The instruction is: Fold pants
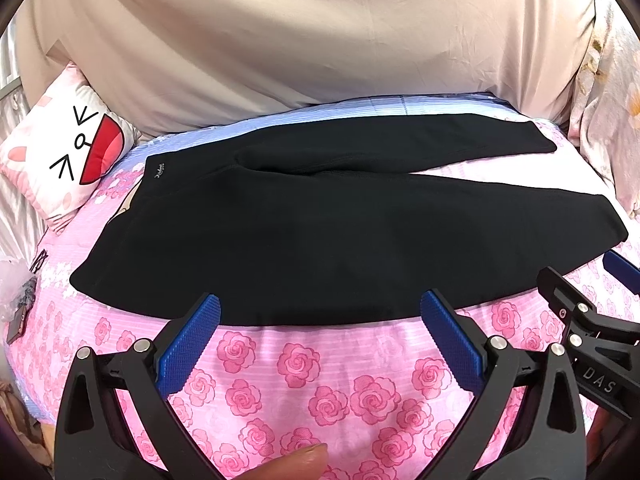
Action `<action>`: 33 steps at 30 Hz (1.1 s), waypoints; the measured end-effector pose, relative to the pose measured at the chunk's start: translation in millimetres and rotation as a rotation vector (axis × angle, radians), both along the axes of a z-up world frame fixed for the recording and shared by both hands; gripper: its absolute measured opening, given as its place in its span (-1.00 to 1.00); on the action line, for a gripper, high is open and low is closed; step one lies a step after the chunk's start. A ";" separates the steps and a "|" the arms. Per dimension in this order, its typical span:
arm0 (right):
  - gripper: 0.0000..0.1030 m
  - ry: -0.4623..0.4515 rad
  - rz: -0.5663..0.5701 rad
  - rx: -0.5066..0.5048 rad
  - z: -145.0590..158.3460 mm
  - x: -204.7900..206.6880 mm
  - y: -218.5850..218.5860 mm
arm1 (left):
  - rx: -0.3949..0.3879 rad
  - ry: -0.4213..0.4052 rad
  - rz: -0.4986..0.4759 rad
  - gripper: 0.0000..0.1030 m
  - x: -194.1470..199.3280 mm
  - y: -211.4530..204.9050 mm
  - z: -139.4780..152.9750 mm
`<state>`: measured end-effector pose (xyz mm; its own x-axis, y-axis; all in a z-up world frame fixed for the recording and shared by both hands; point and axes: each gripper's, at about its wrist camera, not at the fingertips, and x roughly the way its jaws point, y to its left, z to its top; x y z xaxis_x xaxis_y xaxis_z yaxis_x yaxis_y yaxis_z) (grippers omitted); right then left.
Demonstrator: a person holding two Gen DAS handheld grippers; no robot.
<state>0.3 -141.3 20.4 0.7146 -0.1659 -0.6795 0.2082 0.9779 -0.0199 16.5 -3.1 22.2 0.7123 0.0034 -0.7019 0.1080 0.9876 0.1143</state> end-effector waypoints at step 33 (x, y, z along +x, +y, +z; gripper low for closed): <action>0.90 0.038 -0.133 -0.021 -14.6 276.9 -323.4 | -0.112 0.073 0.123 0.91 153.7 53.5 -10.5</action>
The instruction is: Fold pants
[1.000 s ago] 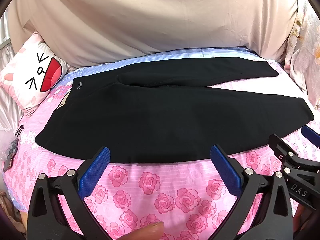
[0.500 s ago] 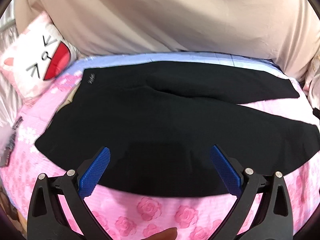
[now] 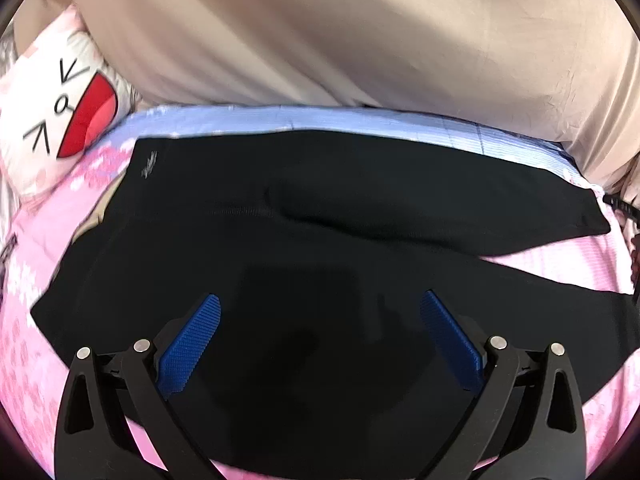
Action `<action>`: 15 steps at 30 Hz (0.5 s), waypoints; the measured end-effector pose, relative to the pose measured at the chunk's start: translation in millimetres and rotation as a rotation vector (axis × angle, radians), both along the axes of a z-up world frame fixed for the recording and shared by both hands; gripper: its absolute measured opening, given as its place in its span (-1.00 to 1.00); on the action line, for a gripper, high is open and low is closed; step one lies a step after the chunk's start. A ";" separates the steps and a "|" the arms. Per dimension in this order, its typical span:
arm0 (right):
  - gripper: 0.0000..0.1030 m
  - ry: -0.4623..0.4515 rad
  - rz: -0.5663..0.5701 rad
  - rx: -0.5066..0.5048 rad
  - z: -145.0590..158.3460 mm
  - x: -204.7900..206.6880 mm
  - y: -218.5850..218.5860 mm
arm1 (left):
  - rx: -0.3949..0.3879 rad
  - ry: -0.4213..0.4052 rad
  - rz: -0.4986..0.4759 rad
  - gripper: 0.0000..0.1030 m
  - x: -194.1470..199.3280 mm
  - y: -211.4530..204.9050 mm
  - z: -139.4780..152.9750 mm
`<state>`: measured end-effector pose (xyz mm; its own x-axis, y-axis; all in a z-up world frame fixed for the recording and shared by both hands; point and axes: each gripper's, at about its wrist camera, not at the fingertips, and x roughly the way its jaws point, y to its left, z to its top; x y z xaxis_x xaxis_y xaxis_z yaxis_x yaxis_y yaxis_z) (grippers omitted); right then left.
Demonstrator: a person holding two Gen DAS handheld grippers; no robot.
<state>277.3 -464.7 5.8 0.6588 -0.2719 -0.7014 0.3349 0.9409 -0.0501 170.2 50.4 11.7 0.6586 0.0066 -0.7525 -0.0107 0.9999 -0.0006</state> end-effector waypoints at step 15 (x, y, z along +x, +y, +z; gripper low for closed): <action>0.90 0.096 -0.017 0.123 -42.4 66.7 -37.9 | 0.021 0.004 -0.015 0.91 35.5 8.3 -13.7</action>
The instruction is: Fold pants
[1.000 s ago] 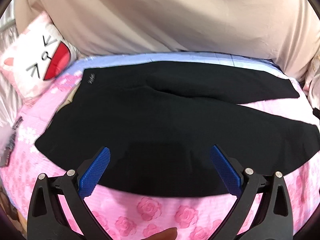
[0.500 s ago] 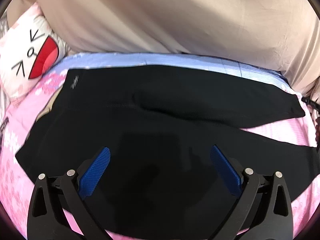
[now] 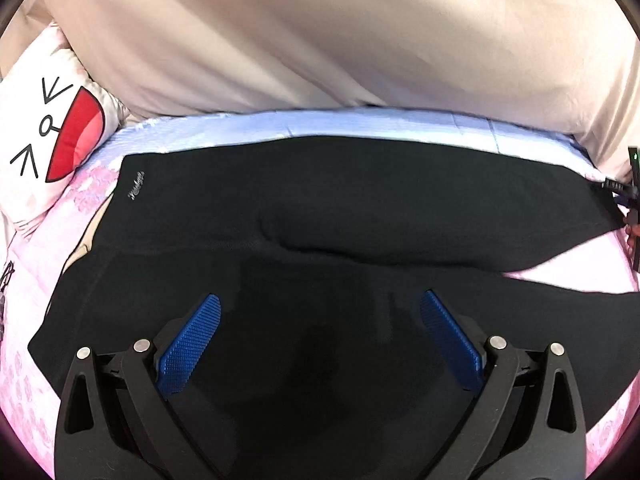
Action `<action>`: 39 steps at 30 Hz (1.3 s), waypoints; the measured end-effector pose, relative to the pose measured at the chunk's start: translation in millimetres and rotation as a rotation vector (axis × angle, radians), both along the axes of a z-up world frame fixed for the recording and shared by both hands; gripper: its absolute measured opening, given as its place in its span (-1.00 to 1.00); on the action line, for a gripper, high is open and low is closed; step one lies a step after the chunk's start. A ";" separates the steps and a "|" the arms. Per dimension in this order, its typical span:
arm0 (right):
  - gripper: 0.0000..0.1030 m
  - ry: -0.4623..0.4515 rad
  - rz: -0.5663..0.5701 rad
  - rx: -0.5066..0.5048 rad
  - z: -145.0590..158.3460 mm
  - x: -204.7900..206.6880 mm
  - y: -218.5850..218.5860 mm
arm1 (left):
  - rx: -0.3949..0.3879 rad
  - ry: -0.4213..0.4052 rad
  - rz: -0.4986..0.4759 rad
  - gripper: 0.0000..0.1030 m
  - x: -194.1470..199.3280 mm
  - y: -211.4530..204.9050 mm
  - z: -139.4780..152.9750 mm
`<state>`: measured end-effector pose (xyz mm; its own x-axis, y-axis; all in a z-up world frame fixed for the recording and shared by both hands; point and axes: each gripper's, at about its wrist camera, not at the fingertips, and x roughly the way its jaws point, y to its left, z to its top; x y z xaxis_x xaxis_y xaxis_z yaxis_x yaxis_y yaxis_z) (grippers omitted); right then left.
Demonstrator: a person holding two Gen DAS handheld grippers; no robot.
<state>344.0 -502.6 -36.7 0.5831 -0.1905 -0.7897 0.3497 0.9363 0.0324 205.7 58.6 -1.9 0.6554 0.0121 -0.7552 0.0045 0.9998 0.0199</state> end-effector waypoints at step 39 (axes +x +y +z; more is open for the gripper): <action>-0.73 -0.251 0.078 0.102 100.0 -123.3 76.8 | -0.126 -0.097 0.202 -0.65 95.7 225.6 88.0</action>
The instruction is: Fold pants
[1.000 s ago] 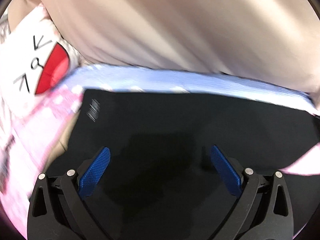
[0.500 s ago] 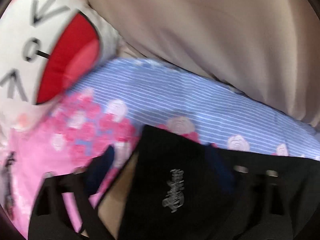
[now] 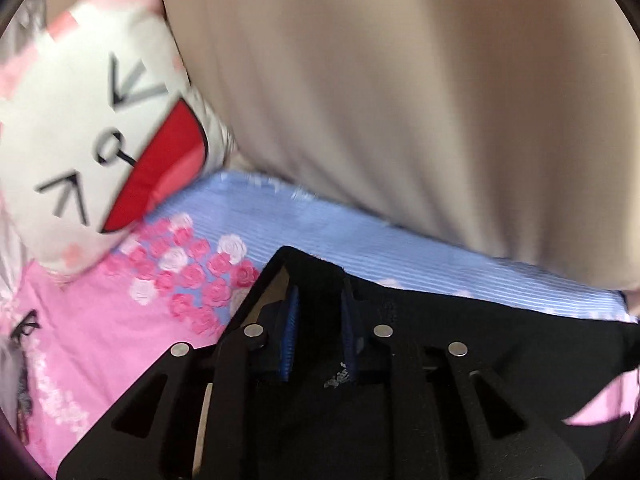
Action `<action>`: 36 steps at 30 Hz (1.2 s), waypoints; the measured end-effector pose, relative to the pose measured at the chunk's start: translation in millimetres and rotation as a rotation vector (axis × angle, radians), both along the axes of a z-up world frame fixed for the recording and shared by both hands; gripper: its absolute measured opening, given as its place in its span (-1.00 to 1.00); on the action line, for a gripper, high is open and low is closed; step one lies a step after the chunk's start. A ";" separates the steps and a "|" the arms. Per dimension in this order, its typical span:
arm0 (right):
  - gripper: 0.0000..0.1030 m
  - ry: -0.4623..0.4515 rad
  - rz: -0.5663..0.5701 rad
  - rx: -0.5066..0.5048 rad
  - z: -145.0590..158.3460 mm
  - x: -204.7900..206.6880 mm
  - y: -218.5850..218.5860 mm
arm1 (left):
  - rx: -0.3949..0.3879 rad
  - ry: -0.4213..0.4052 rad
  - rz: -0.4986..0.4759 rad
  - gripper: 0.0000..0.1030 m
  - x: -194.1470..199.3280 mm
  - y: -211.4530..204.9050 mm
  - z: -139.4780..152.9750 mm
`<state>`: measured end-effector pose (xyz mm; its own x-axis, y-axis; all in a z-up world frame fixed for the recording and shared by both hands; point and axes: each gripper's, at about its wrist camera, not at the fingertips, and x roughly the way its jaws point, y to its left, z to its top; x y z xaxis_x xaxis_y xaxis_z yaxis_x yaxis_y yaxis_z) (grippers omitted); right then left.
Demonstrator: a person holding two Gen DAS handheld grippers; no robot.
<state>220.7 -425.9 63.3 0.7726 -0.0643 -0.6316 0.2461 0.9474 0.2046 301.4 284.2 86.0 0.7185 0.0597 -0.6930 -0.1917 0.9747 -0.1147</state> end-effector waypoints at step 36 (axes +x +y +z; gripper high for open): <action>0.50 -0.109 -0.013 0.288 -17.1 -295.0 -40.6 | 0.084 -0.072 -0.137 0.66 -238.7 -89.0 24.9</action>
<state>-74.3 -466.5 46.2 0.8371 0.0947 -0.5388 0.2200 0.8435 0.4900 62.7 195.3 110.9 0.7715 0.0132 -0.6361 -0.0504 0.9979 -0.0405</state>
